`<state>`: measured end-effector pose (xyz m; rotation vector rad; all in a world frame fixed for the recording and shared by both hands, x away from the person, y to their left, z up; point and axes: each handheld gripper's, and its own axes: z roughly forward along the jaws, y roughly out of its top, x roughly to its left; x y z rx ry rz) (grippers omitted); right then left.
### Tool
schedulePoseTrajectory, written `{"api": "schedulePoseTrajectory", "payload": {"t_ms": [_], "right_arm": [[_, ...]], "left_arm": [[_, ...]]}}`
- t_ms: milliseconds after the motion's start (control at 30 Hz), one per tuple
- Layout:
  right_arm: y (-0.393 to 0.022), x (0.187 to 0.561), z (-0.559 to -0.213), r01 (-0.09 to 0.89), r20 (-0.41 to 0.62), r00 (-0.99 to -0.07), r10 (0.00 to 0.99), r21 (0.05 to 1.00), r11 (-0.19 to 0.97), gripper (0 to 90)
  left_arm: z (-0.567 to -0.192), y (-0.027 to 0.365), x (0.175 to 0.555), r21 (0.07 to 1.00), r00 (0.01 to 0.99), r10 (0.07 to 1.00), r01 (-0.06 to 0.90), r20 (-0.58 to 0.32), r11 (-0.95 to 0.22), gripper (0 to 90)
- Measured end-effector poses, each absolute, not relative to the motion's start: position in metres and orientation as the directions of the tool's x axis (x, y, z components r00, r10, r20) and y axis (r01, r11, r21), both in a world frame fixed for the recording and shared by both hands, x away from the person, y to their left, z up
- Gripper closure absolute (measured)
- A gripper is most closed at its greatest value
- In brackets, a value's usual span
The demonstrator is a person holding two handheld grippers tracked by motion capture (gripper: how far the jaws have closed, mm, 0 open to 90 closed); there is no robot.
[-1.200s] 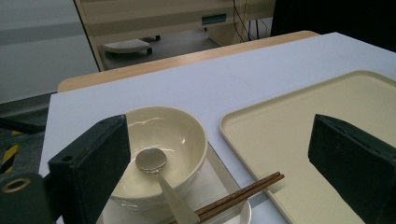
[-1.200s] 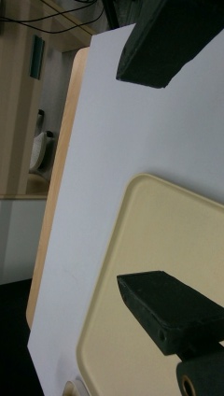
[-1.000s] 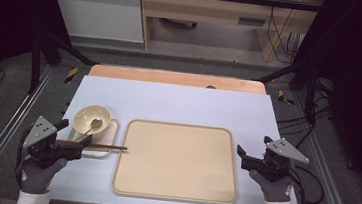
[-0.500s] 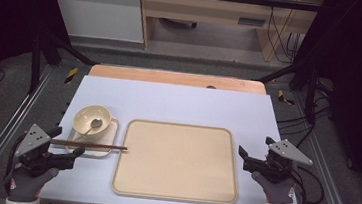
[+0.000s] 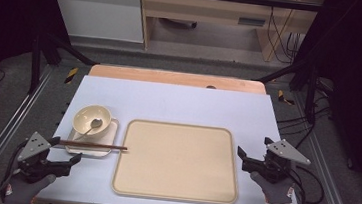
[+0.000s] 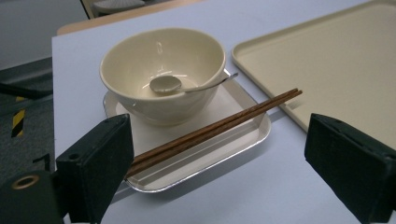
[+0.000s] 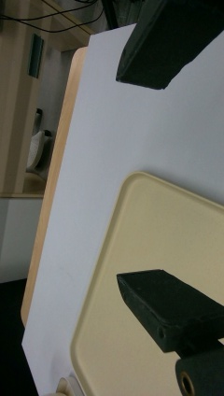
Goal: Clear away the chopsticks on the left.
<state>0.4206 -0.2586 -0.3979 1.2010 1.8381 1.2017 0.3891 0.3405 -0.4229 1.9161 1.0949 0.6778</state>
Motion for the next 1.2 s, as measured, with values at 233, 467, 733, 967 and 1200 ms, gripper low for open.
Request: {"api": "schedulePoseTrajectory", "payload": {"t_ms": [233, 467, 733, 967, 1200], "right_arm": [[-0.255, 0.423, -0.401, 0.357, -0.031, -0.392, 0.92, 0.916, 0.183, 5.7], [-0.253, 0.424, -0.402, 0.359, -0.034, -0.394, 0.919, 0.914, 0.188, 6.4], [-0.252, 0.425, -0.404, 0.366, -0.037, -0.398, 0.917, 0.91, 0.196, 6.8], [-0.25, 0.426, -0.405, 0.373, -0.038, -0.401, 0.915, 0.906, 0.201, 7.0], [-0.249, 0.427, -0.406, 0.378, -0.039, -0.402, 0.915, 0.903, 0.205, 7.0]], "left_arm": [[-0.439, 0.332, 0.406, 0.808, 0.468, 0.879, 0.478, 0.096, -0.343, 20.1], [-0.446, 0.334, 0.417, 0.799, 0.463, 0.881, 0.492, 0.098, -0.347, 34.7], [-0.454, 0.335, 0.427, 0.783, 0.469, 0.878, 0.51, 0.095, -0.357, 47.4], [-0.458, 0.331, 0.434, 0.771, 0.488, 0.866, 0.51, 0.107, -0.383, 52.2], [-0.46, 0.331, 0.436, 0.762, 0.486, 0.867, 0.517, 0.112, -0.389, 57.1]]}}
